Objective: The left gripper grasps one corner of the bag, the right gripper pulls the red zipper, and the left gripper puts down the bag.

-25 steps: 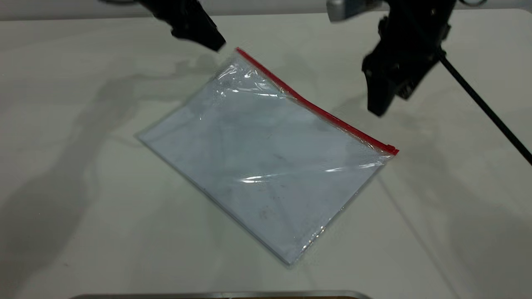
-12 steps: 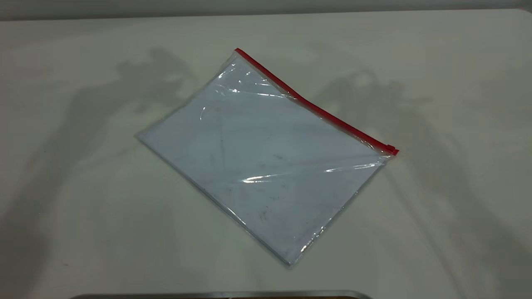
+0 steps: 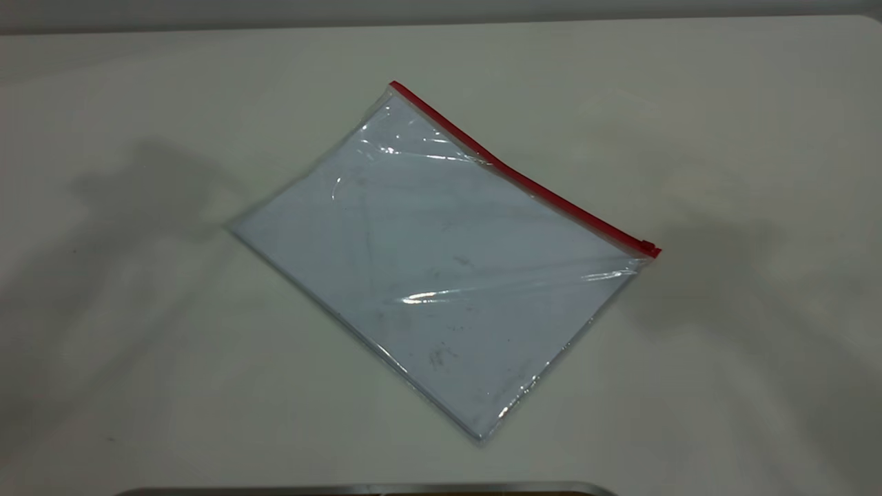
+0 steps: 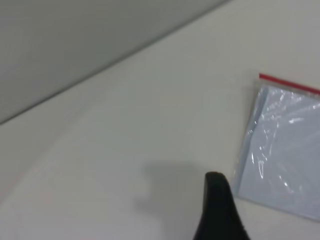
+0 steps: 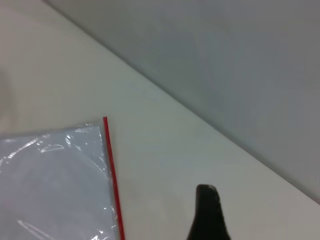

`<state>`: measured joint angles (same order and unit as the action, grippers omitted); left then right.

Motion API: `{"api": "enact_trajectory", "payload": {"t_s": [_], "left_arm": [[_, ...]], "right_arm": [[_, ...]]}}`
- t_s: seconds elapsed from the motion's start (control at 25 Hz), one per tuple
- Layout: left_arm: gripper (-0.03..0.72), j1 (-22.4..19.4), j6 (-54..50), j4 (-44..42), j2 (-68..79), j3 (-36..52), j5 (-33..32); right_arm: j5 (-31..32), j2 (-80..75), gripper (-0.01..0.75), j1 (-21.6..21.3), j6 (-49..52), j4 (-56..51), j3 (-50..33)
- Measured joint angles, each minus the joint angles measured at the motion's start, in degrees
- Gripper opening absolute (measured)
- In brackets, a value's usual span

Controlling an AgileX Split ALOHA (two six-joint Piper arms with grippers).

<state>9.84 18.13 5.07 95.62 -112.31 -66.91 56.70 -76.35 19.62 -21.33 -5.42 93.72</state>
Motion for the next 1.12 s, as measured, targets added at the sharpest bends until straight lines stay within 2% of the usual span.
{"api": "enact_trajectory", "payload": {"t_s": [0.28,0.44,0.64,0.88,1.12], "left_arm": [[0.567,0.0,-8.7,-0.2,-7.4,1.0,0.0],[0.567,0.0,-13.7,-0.2,-12.6,5.6,0.0],[0.567,0.0,-14.6,-0.2,-23.0,20.3,0.0],[0.567,0.0,-14.7,-0.2,-38.1,41.8,0.0],[0.567,0.0,-14.8,-0.2,-51.8,56.9,0.0]], "right_arm": [[13.0,11.5,0.591,0.0,1.2,-0.5,0.1],[14.1,17.8,0.591,0.0,2.3,-3.4,-3.3],[14.1,29.3,0.591,0.0,2.2,-6.9,-17.9],[14.1,45.0,0.591,0.0,3.4,-7.4,-39.8],[14.1,60.3,0.591,0.0,3.8,-7.4,-54.2]]}}
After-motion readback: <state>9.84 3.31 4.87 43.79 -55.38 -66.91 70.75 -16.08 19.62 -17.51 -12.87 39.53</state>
